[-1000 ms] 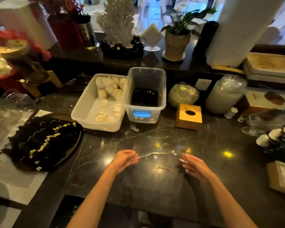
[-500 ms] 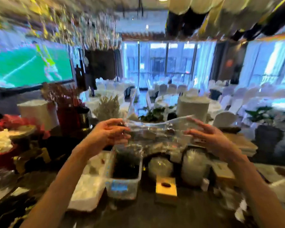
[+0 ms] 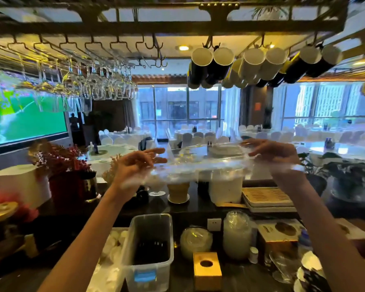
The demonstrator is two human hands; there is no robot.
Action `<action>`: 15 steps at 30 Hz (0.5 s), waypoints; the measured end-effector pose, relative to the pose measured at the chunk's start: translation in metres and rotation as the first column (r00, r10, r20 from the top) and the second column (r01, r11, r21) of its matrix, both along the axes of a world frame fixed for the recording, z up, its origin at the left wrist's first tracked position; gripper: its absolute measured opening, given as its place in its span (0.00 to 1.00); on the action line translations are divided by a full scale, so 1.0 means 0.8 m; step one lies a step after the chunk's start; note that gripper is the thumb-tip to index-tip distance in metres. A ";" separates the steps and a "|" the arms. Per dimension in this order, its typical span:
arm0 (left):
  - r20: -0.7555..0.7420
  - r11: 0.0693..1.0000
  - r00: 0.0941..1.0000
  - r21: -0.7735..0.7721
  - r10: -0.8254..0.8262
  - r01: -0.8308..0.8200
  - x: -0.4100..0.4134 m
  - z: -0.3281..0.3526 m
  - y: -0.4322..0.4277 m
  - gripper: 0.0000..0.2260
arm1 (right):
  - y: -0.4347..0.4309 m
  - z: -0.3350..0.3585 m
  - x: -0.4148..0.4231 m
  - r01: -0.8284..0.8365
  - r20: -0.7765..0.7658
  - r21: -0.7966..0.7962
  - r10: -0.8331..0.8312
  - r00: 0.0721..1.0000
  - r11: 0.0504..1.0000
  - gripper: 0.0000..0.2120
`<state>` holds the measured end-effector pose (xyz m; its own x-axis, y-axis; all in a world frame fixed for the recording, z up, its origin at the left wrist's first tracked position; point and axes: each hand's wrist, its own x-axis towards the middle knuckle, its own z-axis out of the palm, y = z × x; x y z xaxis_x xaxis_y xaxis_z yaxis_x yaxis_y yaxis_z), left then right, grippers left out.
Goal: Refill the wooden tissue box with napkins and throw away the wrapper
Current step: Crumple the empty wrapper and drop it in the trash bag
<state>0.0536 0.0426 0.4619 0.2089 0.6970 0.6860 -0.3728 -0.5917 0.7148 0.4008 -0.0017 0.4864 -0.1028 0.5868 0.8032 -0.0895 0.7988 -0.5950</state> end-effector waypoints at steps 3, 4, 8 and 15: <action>0.000 0.998 0.999 -0.050 0.044 -0.044 -0.004 -0.002 0.009 0.16 | 0.005 0.002 -0.012 0.054 -0.024 -0.037 -0.055 0.998 0.998 0.41; 0.013 0.997 0.999 -0.058 0.047 -0.046 -0.006 -0.002 0.010 0.18 | 0.007 0.004 -0.014 0.079 -0.014 -0.056 -0.080 0.997 0.995 0.39; 0.056 0.996 0.998 -0.083 0.022 -0.017 -0.014 0.009 0.010 0.21 | 0.012 0.009 -0.010 0.032 0.179 -0.155 -0.004 0.984 0.987 0.24; 0.004 0.996 0.998 -0.069 -0.061 0.061 -0.037 0.011 0.021 0.18 | 0.026 0.001 -0.020 0.108 0.120 -0.180 -0.087 0.989 0.978 0.19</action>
